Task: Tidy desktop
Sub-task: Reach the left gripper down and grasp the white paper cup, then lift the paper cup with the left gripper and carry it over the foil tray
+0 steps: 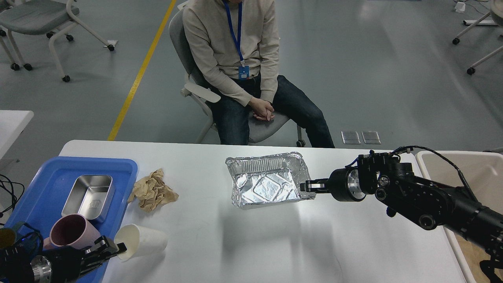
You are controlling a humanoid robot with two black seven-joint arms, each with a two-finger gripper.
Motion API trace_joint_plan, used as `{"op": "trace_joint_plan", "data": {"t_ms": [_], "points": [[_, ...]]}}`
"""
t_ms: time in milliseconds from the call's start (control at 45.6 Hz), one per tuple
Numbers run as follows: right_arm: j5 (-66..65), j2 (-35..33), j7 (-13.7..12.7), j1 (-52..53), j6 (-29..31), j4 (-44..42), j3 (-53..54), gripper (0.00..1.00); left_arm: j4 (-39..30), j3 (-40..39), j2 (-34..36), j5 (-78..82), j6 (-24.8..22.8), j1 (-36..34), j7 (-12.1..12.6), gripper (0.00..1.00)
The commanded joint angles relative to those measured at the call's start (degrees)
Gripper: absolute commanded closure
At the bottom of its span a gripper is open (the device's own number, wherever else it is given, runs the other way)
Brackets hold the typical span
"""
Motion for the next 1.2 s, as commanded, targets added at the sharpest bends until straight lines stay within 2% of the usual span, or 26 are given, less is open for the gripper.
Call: {"op": "trace_joint_plan", "data": {"t_ms": [0, 66, 175, 351, 526, 635, 767, 876, 1030, 1183], "points": [[0.0, 0.0, 0.0, 0.0, 0.0, 0.0, -0.1, 1.00, -0.1, -0.1, 0.6, 0.1, 0.0, -0.2, -0.7, 0.99], [0.0, 0.0, 0.0, 0.0, 0.0, 0.0, -0.1, 1.00, -0.5, -0.2, 1.0, 0.1, 0.0, -0.3, -1.6, 0.99], [0.0, 0.0, 0.0, 0.0, 0.0, 0.0, -0.1, 1.00, -2.0, -0.4, 3.0, 0.1, 0.0, -0.3, -1.7, 0.99], [0.1, -0.1, 0.0, 0.1, 0.0, 0.0, -0.1, 1.00, -4.5, -0.9, 10.2, 0.2, -0.6, -0.9, -2.2, 0.99], [0.1, 0.2, 0.0, 0.1, 0.0, 0.0, -0.1, 1.00, -7.0, -1.3, 18.3, -0.6, -3.5, -6.3, -2.7, 0.99], [0.1, 0.4, 0.0, 0.2, 0.0, 0.0, -0.1, 1.00, -7.0, -1.4, 21.4, -0.8, -6.8, -12.4, -2.6, 0.99], [0.1, 0.4, -0.1, 0.2, 0.0, 0.1, -0.1, 1.00, -7.0, -1.0, 21.9, -0.9, -9.0, -20.3, -1.7, 0.99], [0.1, 0.3, -0.1, 0.2, 0.0, 0.2, -0.1, 1.00, -6.9, -1.0, 21.9, -0.7, -10.3, -23.8, -0.4, 0.99], [0.1, 0.2, 0.0, 0.3, 0.0, 0.2, -0.1, 1.00, -6.6, -1.0, 21.2, -0.4, -13.1, -27.9, -0.4, 0.99], [0.1, 0.6, -0.1, 0.4, 0.0, 0.2, -0.2, 1.00, -4.7, -0.9, 15.1, 1.9, -13.4, -32.6, 1.0, 0.99]]}}
